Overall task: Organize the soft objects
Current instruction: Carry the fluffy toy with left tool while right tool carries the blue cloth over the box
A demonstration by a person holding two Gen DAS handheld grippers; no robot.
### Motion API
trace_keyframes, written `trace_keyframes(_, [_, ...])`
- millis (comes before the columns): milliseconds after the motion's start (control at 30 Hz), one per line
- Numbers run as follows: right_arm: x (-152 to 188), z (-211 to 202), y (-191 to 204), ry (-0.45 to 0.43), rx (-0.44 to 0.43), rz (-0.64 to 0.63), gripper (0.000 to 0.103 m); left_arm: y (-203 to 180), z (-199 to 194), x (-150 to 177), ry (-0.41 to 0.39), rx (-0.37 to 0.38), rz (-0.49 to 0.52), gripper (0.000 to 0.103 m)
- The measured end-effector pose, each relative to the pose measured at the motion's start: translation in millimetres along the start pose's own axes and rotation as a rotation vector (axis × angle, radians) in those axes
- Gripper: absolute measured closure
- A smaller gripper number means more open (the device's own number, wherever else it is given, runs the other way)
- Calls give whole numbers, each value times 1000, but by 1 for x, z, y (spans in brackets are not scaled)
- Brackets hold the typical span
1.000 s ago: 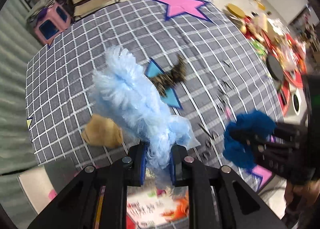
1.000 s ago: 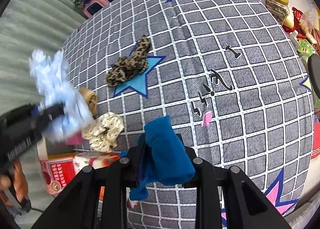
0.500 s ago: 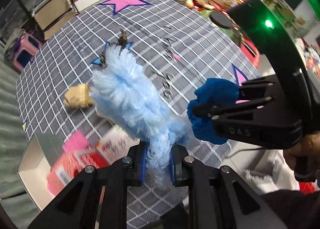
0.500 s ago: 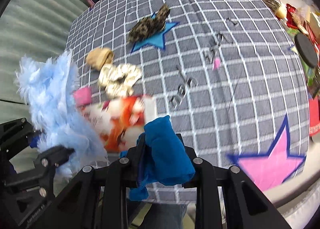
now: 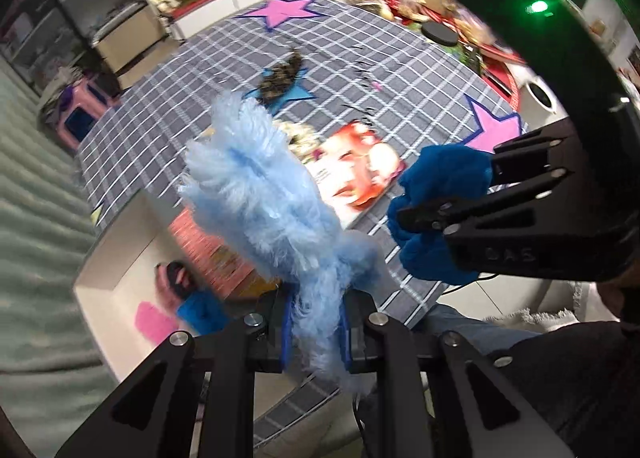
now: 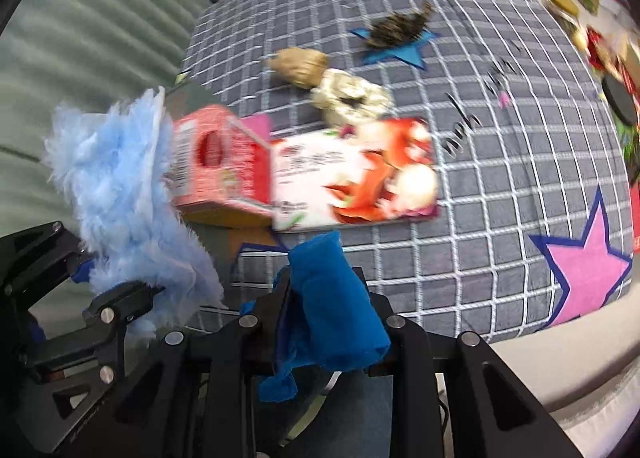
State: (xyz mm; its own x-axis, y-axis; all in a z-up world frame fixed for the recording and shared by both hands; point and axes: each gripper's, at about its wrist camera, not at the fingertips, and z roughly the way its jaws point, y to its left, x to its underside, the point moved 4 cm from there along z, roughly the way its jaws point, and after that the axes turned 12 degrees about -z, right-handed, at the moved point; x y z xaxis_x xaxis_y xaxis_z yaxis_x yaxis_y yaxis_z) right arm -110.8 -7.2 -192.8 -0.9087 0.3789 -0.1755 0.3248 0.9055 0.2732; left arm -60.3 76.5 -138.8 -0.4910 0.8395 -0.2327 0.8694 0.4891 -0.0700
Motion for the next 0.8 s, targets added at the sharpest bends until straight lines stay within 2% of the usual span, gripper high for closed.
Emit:
trace_keyframes(433, [-40,-20,107,-57,21,-328,75,85,-26,40,-95,-99,-256,83])
trace_keyframes(567, [-46,-20,129,-60,19,-401,75,100,-25,50,-93,-98,-321,83])
trace_keyframes(800, [-39,-17,153,-35,21,-493,75,107,-27,59,-110,-95,-371,83])
